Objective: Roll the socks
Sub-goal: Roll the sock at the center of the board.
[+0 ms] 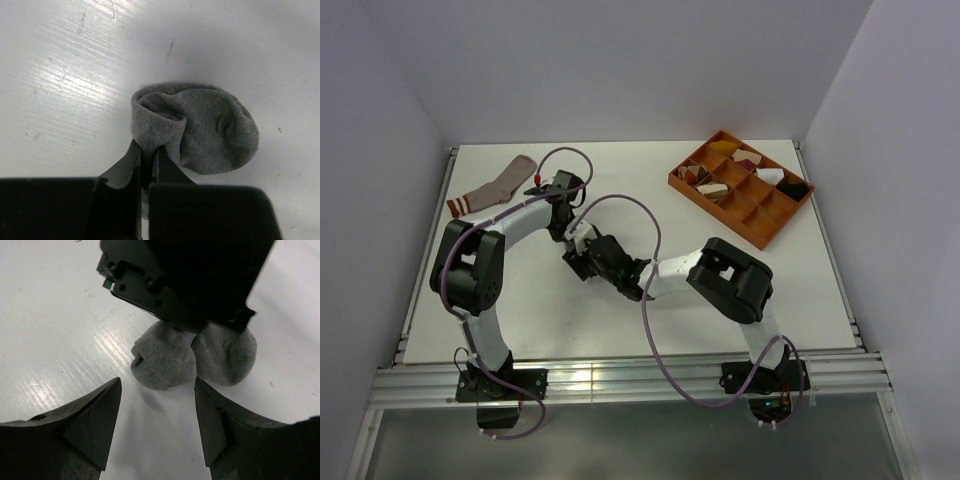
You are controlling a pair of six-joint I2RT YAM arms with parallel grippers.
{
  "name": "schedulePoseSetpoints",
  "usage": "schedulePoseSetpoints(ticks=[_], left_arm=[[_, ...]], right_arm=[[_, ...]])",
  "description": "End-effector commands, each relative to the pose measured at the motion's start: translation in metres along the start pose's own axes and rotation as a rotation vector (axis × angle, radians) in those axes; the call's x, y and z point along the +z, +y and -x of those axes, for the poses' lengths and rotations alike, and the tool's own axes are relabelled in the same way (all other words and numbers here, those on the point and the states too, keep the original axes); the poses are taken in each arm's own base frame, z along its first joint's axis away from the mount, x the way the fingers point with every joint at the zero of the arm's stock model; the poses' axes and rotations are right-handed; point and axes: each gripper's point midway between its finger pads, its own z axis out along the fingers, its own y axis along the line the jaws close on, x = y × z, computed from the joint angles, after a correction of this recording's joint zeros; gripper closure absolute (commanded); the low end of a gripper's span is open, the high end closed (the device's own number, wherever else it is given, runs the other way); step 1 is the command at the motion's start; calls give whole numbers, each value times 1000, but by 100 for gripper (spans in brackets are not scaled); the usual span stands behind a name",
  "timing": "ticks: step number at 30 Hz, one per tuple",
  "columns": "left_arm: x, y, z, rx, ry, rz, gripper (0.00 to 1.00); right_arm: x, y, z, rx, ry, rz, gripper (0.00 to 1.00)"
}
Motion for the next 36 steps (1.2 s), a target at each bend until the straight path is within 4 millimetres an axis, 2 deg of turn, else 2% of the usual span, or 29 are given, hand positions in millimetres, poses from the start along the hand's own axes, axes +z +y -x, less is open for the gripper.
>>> schedulePoseSetpoints(ticks=[1, 8, 13, 14, 16, 18, 20, 21, 24, 25, 28, 31, 34, 36], left_arm=[[10, 9, -38, 69, 133, 36, 100], [10, 6, -42, 73, 147, 19, 100], [11, 4, -45, 73, 157, 6, 100], [11, 3, -45, 75, 157, 4, 100], [10, 2, -45, 75, 163, -6, 100], [9, -1, -46, 72, 167, -21, 100], [8, -3, -45, 71, 164, -37, 100], [7, -4, -47, 68, 168, -46, 100], [3, -7, -45, 61, 156, -72, 88], [1, -7, -44, 57, 152, -79, 78], [-9, -9, -35, 31, 116, -108, 56], [-18, -8, -24, -3, 91, -137, 41], [-28, -3, -6, -62, 46, -172, 36], [-29, 8, 1, -119, 38, -182, 34]], right_arm=[[10, -2, 29, -105, -87, -65, 33], [23, 6, 21, -155, -68, -60, 35], [34, 14, 5, -187, -30, -59, 37], [35, 15, 2, -192, -22, -57, 39], [38, 15, -3, -200, -7, -63, 52], [39, 16, -3, -191, -2, -67, 54], [38, 14, -4, -186, -2, -70, 63], [37, 14, -6, -178, 8, -68, 72], [32, 12, -6, -148, 7, -53, 81], [31, 11, -7, -141, 13, -50, 87], [26, 6, -9, -109, 21, -37, 92], [22, 1, -12, -84, 33, -17, 98], [18, -2, -16, -65, 44, 5, 100], [13, 1, -17, -25, 42, 52, 100]])
